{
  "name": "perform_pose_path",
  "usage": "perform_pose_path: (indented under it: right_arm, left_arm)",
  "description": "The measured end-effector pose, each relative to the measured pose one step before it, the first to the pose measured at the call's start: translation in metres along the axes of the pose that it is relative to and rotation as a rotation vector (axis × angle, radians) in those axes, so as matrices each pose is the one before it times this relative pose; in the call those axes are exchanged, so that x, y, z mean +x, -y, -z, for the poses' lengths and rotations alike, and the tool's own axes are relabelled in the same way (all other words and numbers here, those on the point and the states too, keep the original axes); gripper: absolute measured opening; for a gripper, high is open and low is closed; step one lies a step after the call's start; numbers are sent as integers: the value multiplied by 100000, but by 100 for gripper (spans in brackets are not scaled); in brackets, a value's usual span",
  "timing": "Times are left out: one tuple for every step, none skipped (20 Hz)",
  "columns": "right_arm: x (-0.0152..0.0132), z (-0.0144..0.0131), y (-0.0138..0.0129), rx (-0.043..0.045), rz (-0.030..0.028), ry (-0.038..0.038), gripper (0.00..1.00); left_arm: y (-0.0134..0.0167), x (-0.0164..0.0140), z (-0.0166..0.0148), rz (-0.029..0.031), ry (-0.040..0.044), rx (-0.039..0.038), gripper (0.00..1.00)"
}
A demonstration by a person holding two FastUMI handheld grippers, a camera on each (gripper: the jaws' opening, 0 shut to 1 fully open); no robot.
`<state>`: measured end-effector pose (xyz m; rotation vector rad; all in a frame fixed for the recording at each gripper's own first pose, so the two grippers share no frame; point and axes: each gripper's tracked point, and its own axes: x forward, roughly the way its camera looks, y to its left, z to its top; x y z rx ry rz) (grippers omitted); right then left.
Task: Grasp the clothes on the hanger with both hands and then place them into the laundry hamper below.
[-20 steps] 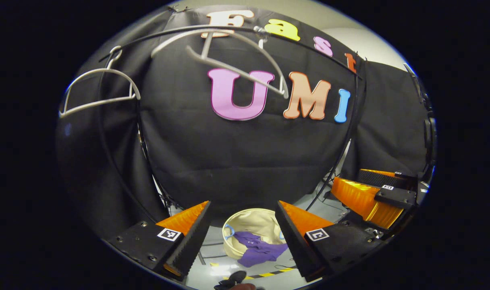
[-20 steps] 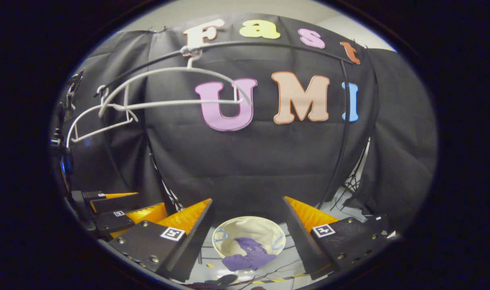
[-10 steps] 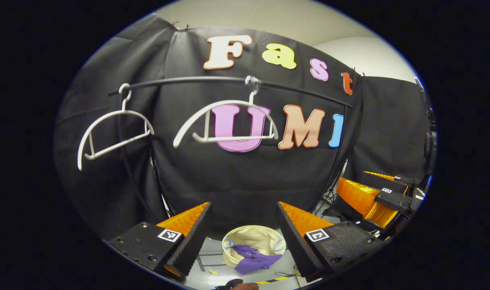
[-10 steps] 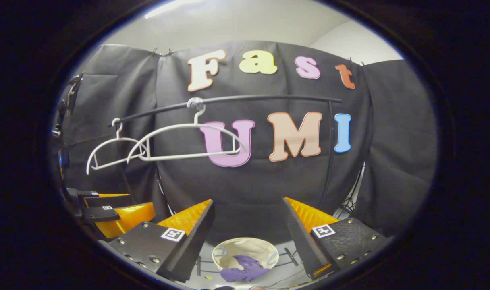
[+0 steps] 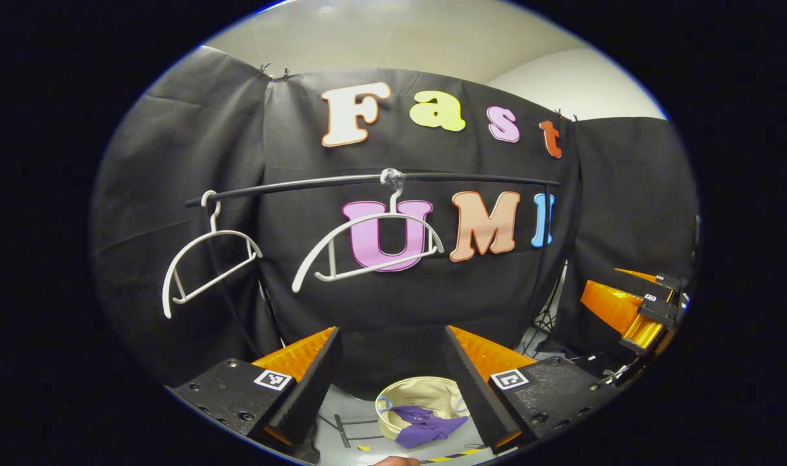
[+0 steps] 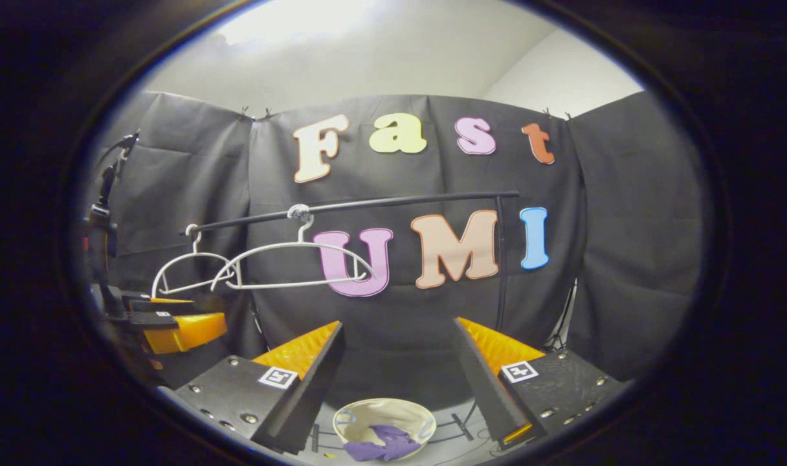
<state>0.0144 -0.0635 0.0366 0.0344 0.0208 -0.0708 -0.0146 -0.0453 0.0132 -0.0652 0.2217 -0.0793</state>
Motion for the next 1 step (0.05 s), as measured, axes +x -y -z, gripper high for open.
perform_pose_path:
  right_arm:
    - [-341,162,268,158,552,-356,93]
  left_arm:
    - [315,-18,150,1026,-660,928,93]
